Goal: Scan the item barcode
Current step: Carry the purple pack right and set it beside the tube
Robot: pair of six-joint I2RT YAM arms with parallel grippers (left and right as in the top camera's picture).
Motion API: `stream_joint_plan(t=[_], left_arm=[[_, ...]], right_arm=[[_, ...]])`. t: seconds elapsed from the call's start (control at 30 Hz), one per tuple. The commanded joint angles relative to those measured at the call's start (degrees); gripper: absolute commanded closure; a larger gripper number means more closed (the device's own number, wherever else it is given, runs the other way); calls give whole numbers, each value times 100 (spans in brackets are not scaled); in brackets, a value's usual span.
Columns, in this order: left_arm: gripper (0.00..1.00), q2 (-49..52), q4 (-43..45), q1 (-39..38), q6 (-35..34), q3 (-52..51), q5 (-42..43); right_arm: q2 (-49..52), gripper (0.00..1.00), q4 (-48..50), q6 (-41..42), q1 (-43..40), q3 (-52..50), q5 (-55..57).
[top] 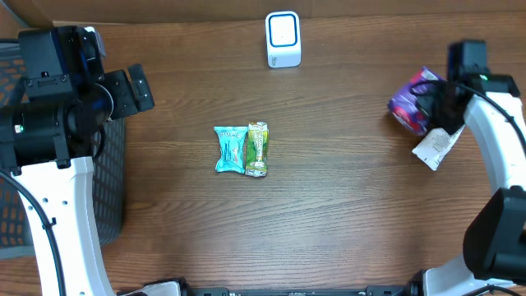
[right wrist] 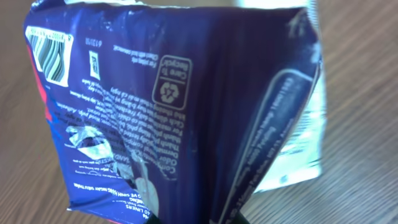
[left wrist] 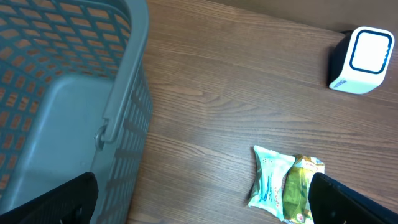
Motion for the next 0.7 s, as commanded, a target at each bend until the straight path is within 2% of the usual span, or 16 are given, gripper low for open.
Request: stream_joint_plan(t=[0.0,0.03,0.1,0.23,0.27,0.3,0.47,0.57,0.67], left_arm=[[0,9,9,20,109,13,31],[1,7,9,20,109,13,31],[1,7,9,20,109,13,33],[1,7,9,20,109,13,33],[0,7,9,20,109,13,33],[0,9,9,20,109,13,31],[1,9,9,20,109,13,33],[0,7,9,20,109,13,31],[1,7,9,20,109,13,31]], right_arm=[[37,93,328,146,-337,-354,-227],[46,84,369,142,-409,-376,-223],[44,53,389,22,-485,-372,-251],[31,15,197,-356,-507,-245,-575],[28,3,98,-442,-507,-175,-695],[24,0,-26,-516,-501,-83,-848],[-59,0,-1292,-815,-461,780,-1338],[-109,0,-2028,-1276,-341,1423,-1635],[-142,0,-2326,-1569,-61,1751,-2035]])
